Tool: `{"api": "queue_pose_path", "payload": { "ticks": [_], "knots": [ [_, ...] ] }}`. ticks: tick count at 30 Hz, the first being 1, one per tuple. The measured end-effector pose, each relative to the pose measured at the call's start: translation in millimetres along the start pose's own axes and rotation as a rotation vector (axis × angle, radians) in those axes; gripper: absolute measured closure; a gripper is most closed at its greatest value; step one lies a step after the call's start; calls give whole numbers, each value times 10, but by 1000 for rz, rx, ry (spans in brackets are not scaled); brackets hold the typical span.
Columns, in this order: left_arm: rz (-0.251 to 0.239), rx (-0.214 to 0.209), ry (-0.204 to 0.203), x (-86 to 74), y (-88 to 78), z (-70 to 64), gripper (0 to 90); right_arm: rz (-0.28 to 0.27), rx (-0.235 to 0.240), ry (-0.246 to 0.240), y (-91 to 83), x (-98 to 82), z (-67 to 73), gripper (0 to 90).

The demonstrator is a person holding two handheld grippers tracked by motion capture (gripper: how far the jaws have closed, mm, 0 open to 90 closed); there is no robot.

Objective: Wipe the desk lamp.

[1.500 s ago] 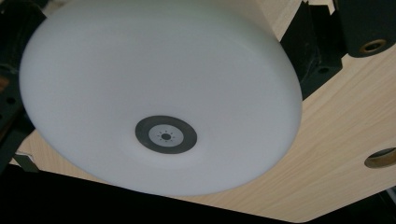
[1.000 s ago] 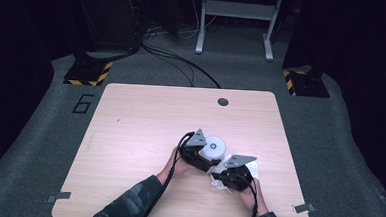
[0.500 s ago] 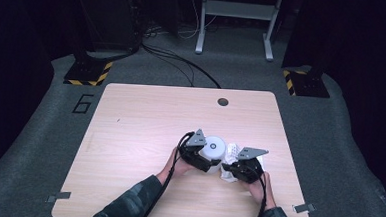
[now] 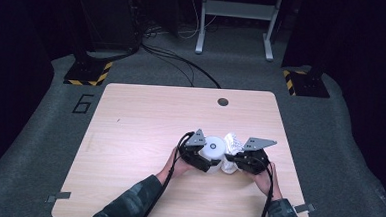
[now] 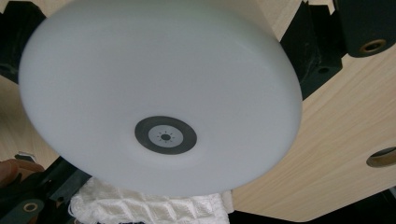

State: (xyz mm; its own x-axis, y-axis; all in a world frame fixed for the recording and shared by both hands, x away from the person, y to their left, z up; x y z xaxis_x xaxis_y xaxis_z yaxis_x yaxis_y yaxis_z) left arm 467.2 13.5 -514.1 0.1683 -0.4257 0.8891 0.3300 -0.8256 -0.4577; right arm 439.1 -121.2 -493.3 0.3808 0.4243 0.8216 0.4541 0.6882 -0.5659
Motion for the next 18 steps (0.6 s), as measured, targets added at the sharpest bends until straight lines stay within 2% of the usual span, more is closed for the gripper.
{"api": "queue_pose_path", "payload": {
  "ticks": [7,14,18],
  "knots": [
    [1,-2,3,0,0,3,84,-12,13,19,10,2,-37,864],
    [3,-3,4,0,-1,3,84,54,13,36,140,-179,-30,863],
    [3,-4,5,-1,-1,4,84,95,31,61,215,-276,-50,863]
  ]
}}
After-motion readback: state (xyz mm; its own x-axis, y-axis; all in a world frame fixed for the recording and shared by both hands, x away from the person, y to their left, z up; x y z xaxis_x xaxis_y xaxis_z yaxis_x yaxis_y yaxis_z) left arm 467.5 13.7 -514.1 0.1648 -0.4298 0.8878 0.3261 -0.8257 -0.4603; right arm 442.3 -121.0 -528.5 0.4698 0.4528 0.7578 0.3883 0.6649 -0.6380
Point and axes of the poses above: each handheld gripper's, and its own axes: y roughly forward along the jaws, x roughly out of its top, z roughly to its left, the point moved 7 cm from there along y, roughly forward along the jaws, and after that the axes turned 2 degrees about y, right-handed, at the moved point
